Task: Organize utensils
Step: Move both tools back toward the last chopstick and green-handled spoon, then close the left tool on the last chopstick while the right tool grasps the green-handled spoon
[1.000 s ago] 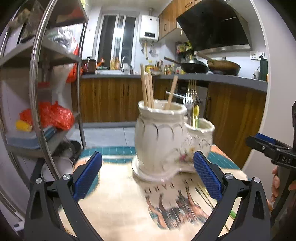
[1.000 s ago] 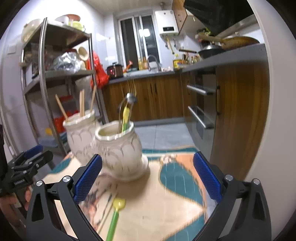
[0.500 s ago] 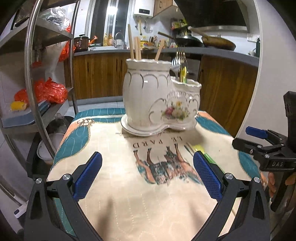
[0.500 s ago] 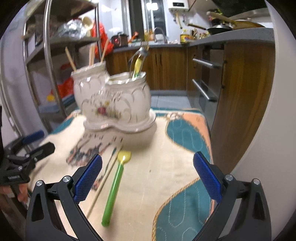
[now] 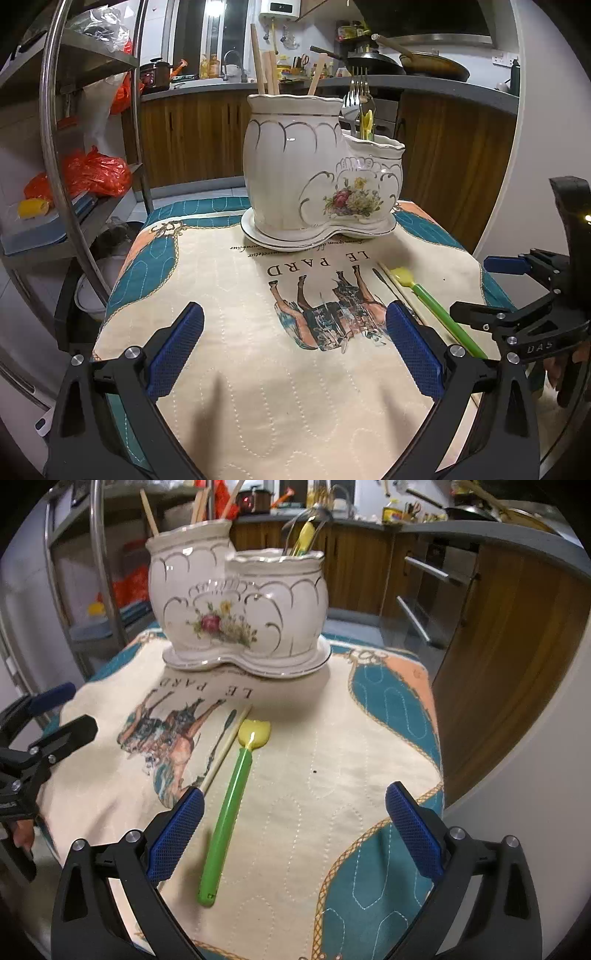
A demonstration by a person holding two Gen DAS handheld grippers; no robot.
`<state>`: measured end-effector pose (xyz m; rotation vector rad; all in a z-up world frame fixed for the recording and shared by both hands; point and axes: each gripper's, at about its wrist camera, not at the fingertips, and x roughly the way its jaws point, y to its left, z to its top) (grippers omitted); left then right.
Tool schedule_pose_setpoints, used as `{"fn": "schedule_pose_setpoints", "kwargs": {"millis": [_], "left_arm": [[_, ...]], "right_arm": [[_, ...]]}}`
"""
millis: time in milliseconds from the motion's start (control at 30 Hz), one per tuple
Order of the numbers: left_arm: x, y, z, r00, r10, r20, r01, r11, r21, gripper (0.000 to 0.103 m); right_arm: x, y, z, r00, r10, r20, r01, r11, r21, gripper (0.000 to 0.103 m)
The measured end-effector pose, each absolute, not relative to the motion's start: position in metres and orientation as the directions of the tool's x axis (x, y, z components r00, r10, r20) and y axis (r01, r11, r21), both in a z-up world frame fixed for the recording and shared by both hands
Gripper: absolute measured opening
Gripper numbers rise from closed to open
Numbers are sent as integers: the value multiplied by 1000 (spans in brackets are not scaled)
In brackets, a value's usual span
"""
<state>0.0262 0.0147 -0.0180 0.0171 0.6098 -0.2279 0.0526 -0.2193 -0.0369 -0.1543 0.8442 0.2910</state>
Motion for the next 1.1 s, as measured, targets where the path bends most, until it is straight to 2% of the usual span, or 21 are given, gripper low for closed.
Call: {"fn": "schedule_pose_setpoints", "kwargs": {"millis": [100, 167, 233, 433, 733, 833, 1100], "left_arm": [[28, 15, -19, 794, -207, -572, 218, 975, -50, 97], [28, 15, -19, 792, -208, -574, 217, 975, -54, 97], [28, 16, -19, 791, -210, -575, 218, 974, -57, 97], [28, 19, -20, 791, -211, -574, 215, 975, -62, 97], [28, 14, -17, 784, -222, -579, 229, 972, -62, 97], [26, 5, -14, 778, -224, -588, 239, 970, -52, 97], [30, -39, -16, 684, -270, -678, 311, 948, -65, 95]], "right_arm": [[58, -214, -37, 600, 191, -777, -329, 944, -22, 95], [61, -208, -38, 580, 194, -791, -347, 938, -24, 89], [63, -203, -39, 557, 192, -808, -359, 933, -26, 76], [74, -190, -45, 500, 206, -841, -393, 920, -9, 45], [87, -189, -44, 459, 282, -842, -408, 909, 82, 14], [83, -196, -45, 469, 303, -830, -407, 908, 101, 10], [61, -242, -29, 542, 313, -780, -367, 923, 116, 10]]}}
